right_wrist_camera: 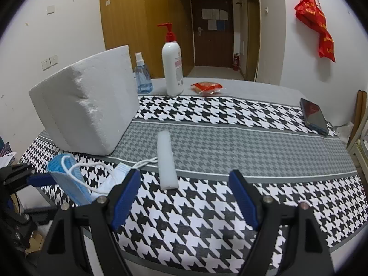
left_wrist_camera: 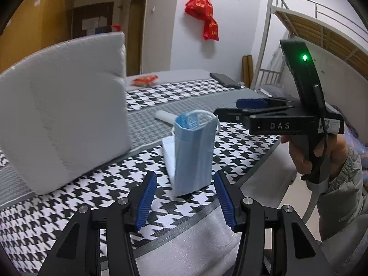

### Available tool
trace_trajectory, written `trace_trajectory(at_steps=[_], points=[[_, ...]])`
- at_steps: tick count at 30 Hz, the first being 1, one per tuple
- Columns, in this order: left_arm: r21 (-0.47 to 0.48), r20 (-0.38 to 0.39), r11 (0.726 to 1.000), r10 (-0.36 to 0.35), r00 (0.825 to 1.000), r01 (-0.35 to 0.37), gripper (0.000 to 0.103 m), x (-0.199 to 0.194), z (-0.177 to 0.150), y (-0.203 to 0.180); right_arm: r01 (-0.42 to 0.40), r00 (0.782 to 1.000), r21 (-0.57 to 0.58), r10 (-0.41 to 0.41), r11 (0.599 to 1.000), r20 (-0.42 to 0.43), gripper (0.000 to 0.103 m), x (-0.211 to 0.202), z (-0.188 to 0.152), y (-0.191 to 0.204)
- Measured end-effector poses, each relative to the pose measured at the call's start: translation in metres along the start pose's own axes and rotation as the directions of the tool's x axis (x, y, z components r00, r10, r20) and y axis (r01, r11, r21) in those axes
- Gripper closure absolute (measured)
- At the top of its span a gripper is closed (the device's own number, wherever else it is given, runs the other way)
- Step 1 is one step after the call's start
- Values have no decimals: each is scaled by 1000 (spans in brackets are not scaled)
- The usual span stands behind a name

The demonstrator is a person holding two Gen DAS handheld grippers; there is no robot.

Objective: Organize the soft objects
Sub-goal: 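Lift the blue surgical mask off the table with the left gripper, then grasp the white foam cylinder with the right gripper while the left holds the blue mask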

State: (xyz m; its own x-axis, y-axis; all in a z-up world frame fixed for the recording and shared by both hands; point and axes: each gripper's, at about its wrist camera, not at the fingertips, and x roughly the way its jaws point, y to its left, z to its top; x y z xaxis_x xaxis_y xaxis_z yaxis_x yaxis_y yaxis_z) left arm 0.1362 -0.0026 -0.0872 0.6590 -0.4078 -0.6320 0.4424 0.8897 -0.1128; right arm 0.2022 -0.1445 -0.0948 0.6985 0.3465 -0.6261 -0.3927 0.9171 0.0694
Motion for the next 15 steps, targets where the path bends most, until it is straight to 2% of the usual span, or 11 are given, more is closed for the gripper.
trace_trajectory(at_steps=[4, 13, 14, 15], points=[[1, -12, 999, -39, 999, 39, 49, 11, 3, -1, 4, 1000, 2, -4, 1000, -6, 21, 3, 0, -3], [12, -11, 998, -61, 998, 61, 49, 23, 13, -7, 7, 1000, 7, -7, 1000, -28, 21, 10, -2, -11], [12, -16, 998, -64, 998, 64, 49, 24, 14, -7, 7, 999, 8, -6, 1000, -33, 21, 12, -2, -12], [8, -20, 998, -63, 998, 64, 56, 26, 14, -6, 7, 999, 9, -6, 1000, -36, 21, 13, -2, -13]])
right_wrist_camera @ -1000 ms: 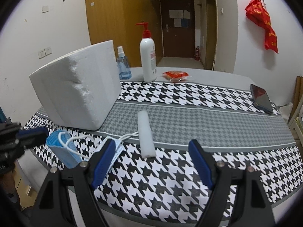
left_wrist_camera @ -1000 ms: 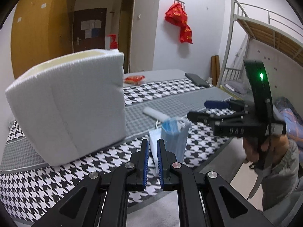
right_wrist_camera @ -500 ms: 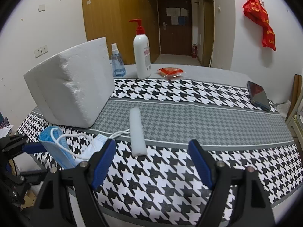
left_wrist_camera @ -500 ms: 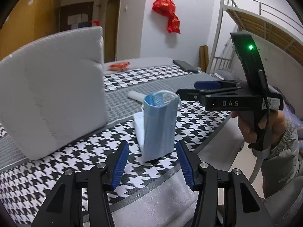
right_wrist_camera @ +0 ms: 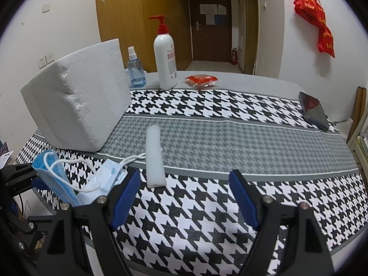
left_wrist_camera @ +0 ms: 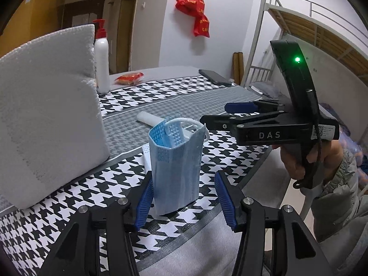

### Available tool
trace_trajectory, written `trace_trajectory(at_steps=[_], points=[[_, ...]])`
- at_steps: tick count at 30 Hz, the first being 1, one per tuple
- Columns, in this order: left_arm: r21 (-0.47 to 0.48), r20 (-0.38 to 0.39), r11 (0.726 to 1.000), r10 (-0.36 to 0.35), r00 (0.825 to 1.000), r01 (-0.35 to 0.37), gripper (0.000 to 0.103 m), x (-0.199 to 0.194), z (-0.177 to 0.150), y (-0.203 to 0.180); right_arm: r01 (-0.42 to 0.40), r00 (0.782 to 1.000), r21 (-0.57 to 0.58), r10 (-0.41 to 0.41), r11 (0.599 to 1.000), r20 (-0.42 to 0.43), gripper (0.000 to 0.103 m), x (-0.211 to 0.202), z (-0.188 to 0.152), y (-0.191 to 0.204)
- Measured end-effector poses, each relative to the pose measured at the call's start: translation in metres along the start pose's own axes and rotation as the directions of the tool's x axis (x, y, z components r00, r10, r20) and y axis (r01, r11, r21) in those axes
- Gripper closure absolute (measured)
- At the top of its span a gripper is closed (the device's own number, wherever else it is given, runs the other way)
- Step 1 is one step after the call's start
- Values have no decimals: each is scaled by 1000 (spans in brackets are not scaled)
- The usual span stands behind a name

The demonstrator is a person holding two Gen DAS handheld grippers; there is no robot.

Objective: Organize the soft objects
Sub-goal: 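Grasp the white foam cylinder with the right gripper while the left holds the blue mask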

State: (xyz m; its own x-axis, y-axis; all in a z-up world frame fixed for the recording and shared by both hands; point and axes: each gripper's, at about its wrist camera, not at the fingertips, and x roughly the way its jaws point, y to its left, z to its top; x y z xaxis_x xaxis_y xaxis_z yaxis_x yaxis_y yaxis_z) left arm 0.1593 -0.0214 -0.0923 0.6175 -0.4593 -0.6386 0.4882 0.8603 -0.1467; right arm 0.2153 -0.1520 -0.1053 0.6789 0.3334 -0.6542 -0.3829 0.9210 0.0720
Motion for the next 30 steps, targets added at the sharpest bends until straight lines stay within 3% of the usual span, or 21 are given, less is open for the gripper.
trace_trajectory(at_steps=[1, 3, 4, 30], points=[[-2, -6, 1000, -1, 1000, 1, 74, 2, 1, 1, -2, 1000, 0, 2, 1000, -3, 21, 1, 0, -1], [-19, -32, 1000, -16, 999, 16, 89, 6, 1, 4, -4, 1000, -1, 4, 1000, -11, 21, 4, 0, -1], [-27, -35, 999, -18, 999, 17, 92, 6, 1, 5, -6, 1000, -3, 6, 1000, -14, 21, 5, -1, -1], [-72, 61, 997, 30, 998, -26, 93, -49, -8, 33, -34, 996, -100, 25, 994, -87, 21, 36, 13, 38]])
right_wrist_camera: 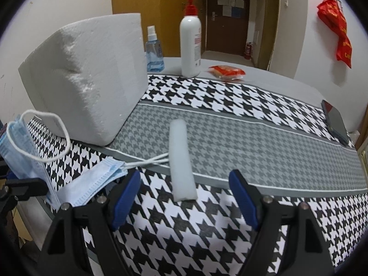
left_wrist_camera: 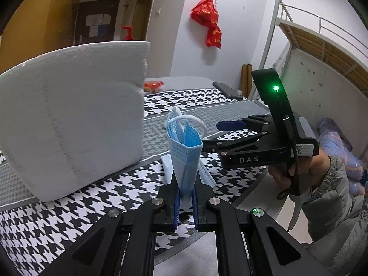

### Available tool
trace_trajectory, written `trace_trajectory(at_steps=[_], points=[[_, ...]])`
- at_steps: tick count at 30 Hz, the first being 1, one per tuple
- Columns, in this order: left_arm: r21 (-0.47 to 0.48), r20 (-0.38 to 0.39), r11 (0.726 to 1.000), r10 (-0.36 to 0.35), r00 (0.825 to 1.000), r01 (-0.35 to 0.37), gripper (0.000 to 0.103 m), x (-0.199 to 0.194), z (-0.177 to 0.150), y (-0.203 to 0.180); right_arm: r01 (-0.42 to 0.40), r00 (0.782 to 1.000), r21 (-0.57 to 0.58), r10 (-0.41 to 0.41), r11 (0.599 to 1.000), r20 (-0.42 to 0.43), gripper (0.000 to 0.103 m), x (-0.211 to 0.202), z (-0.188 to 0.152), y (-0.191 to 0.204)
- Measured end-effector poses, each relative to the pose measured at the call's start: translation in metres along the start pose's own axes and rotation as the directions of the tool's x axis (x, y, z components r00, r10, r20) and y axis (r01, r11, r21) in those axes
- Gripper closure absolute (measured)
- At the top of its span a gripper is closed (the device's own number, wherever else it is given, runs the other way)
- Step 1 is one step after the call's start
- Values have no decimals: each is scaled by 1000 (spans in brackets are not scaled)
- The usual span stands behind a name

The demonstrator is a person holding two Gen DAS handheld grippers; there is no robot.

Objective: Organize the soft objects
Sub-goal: 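Grasp the white foam cylinder with the right gripper while the left holds the blue mask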

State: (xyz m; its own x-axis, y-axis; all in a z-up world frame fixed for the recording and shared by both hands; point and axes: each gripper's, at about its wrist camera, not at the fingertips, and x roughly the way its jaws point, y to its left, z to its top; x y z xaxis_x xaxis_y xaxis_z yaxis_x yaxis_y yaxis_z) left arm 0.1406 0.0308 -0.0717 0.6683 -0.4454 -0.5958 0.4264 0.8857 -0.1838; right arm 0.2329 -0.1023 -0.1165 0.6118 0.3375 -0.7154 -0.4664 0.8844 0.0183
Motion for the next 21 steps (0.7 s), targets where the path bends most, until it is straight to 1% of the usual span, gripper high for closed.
trace_trajectory(at_steps=[7, 14, 18, 21], points=[[-24, 12, 1000, 7, 1000, -7, 93, -4, -1, 8, 8, 1000, -8, -8, 1000, -24, 22, 13, 7, 2], [-29, 14, 1000, -2, 1000, 3, 93, -5, -3, 13, 0, 999, -17, -1, 1000, -55, 38, 20, 7, 2], [-29, 16, 1000, -11, 1000, 11, 93, -7, -2, 15, -5, 997, -13, 4, 1000, -73, 45, 25, 8, 1], [-30, 19, 1000, -10, 1000, 11, 93, -7, -2, 15, -4, 997, -19, 2, 1000, -79, 47, 28, 10, 2]])
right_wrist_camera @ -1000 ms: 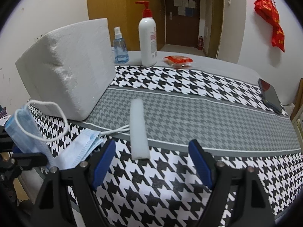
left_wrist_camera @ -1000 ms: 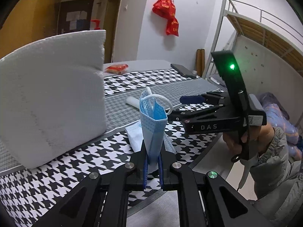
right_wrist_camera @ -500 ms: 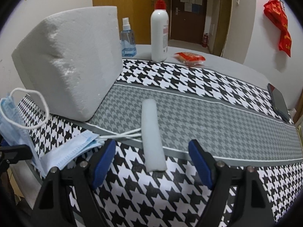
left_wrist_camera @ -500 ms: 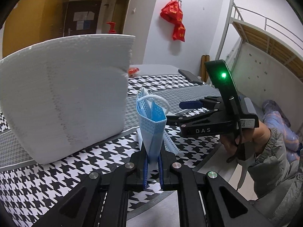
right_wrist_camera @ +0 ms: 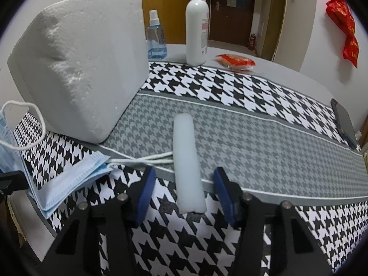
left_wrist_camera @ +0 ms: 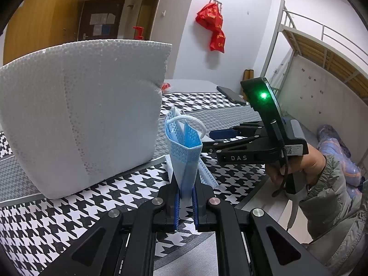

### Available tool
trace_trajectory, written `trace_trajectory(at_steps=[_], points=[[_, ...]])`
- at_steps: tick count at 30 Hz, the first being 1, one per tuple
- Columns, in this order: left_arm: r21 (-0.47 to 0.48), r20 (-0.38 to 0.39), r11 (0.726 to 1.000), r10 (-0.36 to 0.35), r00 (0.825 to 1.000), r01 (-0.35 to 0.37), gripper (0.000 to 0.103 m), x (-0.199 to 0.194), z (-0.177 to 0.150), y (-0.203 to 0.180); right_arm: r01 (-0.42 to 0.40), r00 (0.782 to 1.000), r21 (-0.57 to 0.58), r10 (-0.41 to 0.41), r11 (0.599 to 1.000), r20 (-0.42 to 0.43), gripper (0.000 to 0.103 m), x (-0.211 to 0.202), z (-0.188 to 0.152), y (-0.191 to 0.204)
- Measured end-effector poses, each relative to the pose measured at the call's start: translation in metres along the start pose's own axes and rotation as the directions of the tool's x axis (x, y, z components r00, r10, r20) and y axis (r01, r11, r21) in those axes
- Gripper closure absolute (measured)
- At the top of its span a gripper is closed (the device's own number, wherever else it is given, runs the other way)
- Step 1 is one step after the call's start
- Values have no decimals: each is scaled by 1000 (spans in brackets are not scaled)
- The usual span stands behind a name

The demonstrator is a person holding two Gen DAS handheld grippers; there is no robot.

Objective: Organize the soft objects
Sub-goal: 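Grasp the white foam cylinder with the right gripper while the left holds the blue mask, then carry the blue mask and white cylinder toward the foam box with both grippers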

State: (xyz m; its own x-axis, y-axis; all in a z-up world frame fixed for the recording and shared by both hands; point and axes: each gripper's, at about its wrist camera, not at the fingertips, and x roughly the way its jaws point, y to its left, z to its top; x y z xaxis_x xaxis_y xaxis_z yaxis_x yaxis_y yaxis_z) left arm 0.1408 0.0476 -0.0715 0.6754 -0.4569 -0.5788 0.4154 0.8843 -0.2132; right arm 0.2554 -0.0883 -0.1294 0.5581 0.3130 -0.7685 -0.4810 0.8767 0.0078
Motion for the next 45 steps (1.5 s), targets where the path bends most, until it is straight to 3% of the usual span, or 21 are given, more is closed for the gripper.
trace_trajectory(at_steps=[7, 13, 15, 18, 23, 45], points=[[2, 7, 1000, 0, 1000, 0, 93, -3, -1, 0, 31, 1000, -14, -31, 999, -3, 52, 1, 2, 4], [8, 19, 1000, 2, 1000, -2, 93, -8, -1, -2, 25, 1000, -16, -25, 1000, -11, 67, -2, -1, 7], [9, 20, 1000, 3, 1000, -3, 93, -9, -1, -3, 30, 1000, -3, -30, 1000, -9, 77, -2, -1, 5], [14, 22, 1000, 8, 1000, -8, 93, -9, 0, -5, 10, 1000, 33, -10, 999, 4, 81, -5, -1, -2], [22, 36, 1000, 6, 999, -7, 93, -13, 4, -9, -18, 999, 18, 18, 1000, 30, 81, -15, -3, 3], [84, 114, 996, 22, 993, -32, 93, -36, 26, -37, -18, 980, 71, 3, 997, 200, 81, -92, -21, -4]])
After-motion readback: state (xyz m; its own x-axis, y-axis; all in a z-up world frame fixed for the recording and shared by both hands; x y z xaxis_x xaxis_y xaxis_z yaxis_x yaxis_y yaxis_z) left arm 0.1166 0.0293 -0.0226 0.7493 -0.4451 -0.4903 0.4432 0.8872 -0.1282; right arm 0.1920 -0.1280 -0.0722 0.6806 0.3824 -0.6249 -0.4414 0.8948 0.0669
